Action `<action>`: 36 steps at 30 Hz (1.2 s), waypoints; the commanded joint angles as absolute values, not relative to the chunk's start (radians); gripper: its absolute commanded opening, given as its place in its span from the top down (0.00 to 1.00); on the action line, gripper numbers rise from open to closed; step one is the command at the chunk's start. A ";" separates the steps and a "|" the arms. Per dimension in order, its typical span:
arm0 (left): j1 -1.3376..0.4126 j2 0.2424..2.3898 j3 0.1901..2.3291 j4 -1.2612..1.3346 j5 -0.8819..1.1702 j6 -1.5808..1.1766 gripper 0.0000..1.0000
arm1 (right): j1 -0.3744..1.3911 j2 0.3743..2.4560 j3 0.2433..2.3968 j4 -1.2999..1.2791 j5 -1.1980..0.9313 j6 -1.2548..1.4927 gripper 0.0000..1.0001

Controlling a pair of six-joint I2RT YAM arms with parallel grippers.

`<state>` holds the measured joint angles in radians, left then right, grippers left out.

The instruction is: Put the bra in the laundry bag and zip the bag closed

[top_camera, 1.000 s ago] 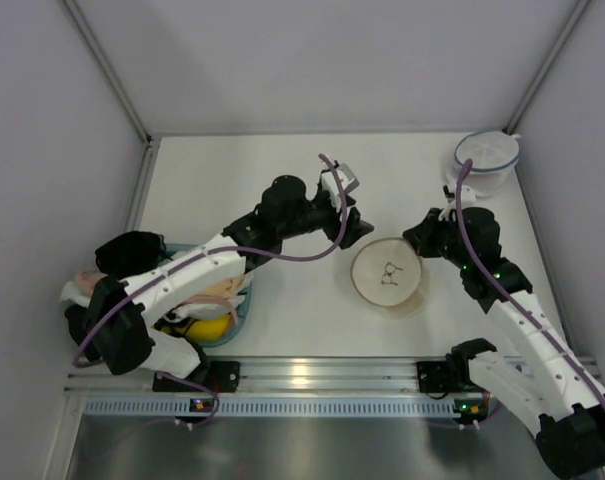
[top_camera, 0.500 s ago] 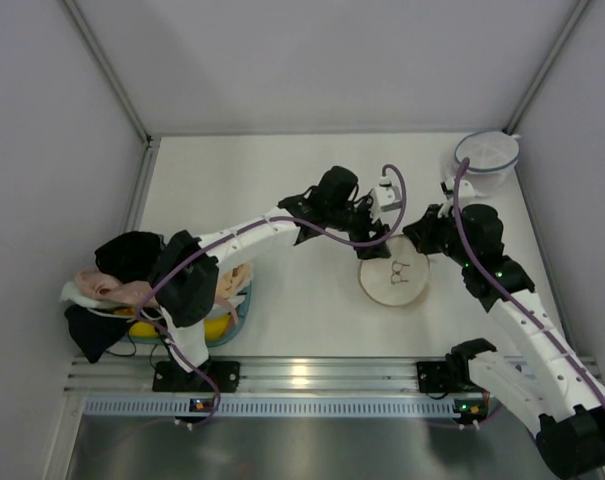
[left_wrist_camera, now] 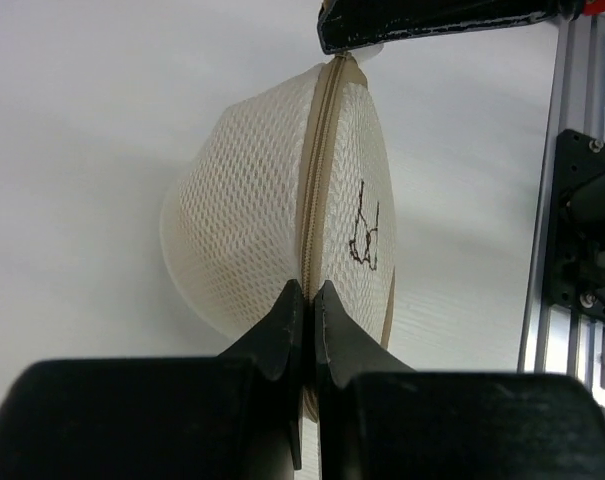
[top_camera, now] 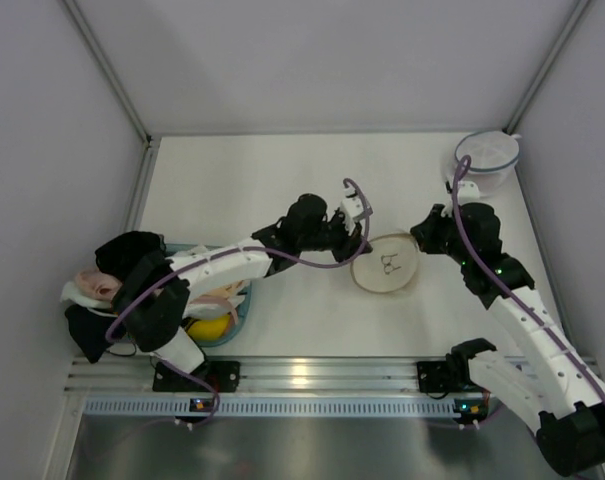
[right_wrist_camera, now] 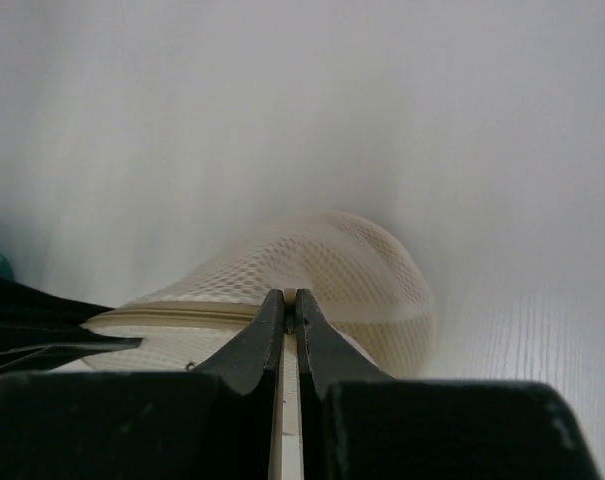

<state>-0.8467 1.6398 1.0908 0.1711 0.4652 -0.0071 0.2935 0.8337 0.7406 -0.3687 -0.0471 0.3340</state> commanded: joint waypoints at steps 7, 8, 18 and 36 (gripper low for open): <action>-0.844 1.361 0.781 0.436 0.241 -0.261 1.00 | 0.278 0.841 0.769 -0.344 0.072 0.371 1.00; -0.845 1.352 0.761 0.436 0.223 -0.265 1.00 | 0.278 0.839 0.762 -0.344 0.069 0.376 1.00; -0.845 1.293 0.750 0.445 0.167 -0.297 1.00 | 0.278 0.828 0.762 -0.347 0.029 0.385 1.00; -0.721 1.460 1.163 0.221 -0.133 -0.801 1.00 | 0.256 0.868 0.741 -0.202 -0.107 0.638 0.01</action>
